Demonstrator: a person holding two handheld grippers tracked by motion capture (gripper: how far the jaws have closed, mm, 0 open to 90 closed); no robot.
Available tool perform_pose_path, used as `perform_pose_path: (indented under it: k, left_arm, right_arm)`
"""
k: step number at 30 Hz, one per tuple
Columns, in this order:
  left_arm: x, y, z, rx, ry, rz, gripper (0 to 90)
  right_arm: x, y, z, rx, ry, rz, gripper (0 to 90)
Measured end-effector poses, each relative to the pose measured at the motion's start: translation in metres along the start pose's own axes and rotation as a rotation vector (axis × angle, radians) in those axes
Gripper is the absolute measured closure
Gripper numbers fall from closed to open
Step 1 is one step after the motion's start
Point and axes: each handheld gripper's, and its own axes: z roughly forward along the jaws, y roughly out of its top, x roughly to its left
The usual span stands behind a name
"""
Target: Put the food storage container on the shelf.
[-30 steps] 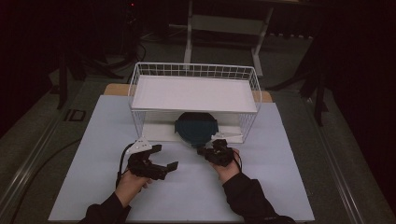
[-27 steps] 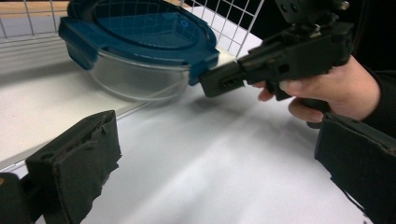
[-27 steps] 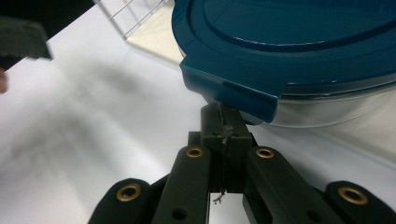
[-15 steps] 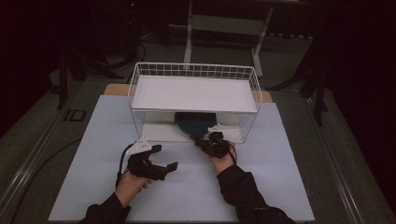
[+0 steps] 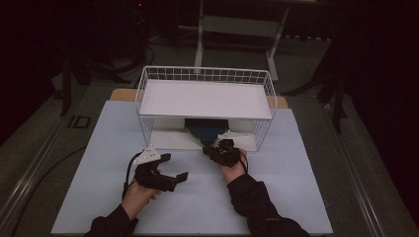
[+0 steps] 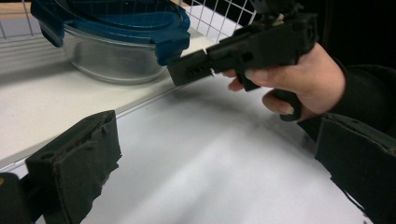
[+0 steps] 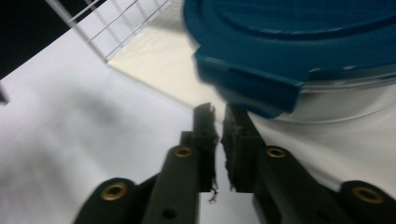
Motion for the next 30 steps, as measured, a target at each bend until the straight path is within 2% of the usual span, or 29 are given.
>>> perform_pose_path:
  k: [1,2,3,4,5,6,7,8,10,12,13,15,24,30]
  left_arm:
    - [-0.001,0.001,-0.001,-0.004,0.000,0.009,0.3]
    - [-0.001,0.001,-0.001,-0.004,0.000,0.009,0.3]
    - [-0.002,0.002,-0.003,-0.005,0.002,0.020,0.3]
    - [-0.002,0.002,-0.003,-0.005,0.002,0.020,0.3]
    - [-0.004,0.002,-0.004,-0.008,0.003,0.037,0.4]
    - [-0.004,0.002,-0.004,-0.008,0.003,0.037,0.4]
    - [-0.005,0.002,-0.004,-0.008,0.003,0.040,0.4]
    - [-0.006,0.003,-0.005,-0.007,0.002,0.041,0.4]
    - [-0.007,0.002,-0.005,-0.006,-0.003,0.046,0.4]
    - [-0.009,0.002,-0.006,-0.005,-0.011,0.054,0.3]
    - [-0.010,0.002,-0.007,-0.003,-0.015,0.058,0.3]
    - [-0.012,0.002,-0.009,-0.001,-0.018,0.069,0.3]
    - [-0.013,0.000,-0.015,0.006,-0.037,0.071,0.4]
    - [-0.014,-0.004,-0.018,0.031,-0.045,0.080,0.4]
  right_arm:
    - [0.003,-0.002,-0.004,-0.004,0.004,-0.015,70.0]
    - [0.003,-0.002,-0.004,-0.004,0.004,-0.015,70.0]
    - [0.005,-0.003,-0.010,-0.009,0.026,-0.023,57.1]
    - [0.005,-0.003,-0.010,-0.009,0.026,-0.023,57.1]
    - [0.007,-0.005,-0.016,-0.032,0.046,-0.059,40.1]
    - [0.007,-0.005,-0.016,-0.032,0.046,-0.059,40.1]
    - [0.006,-0.007,-0.020,-0.045,0.065,-0.053,26.1]
    - [0.005,-0.007,-0.021,-0.041,0.089,-0.049,22.0]
    - [0.004,-0.009,-0.026,-0.059,0.116,-0.022,19.6]
    - [0.004,-0.011,-0.028,-0.055,0.116,-0.017,17.8]
    - [0.004,-0.013,-0.035,-0.049,0.115,-0.047,15.8]
    - [0.004,-0.016,-0.042,-0.048,0.109,-0.055,15.7]
    - [-0.003,-0.037,-0.078,-0.078,0.102,-0.106,15.5]
    - [-0.010,-0.048,-0.099,-0.081,0.091,-0.072,15.6]
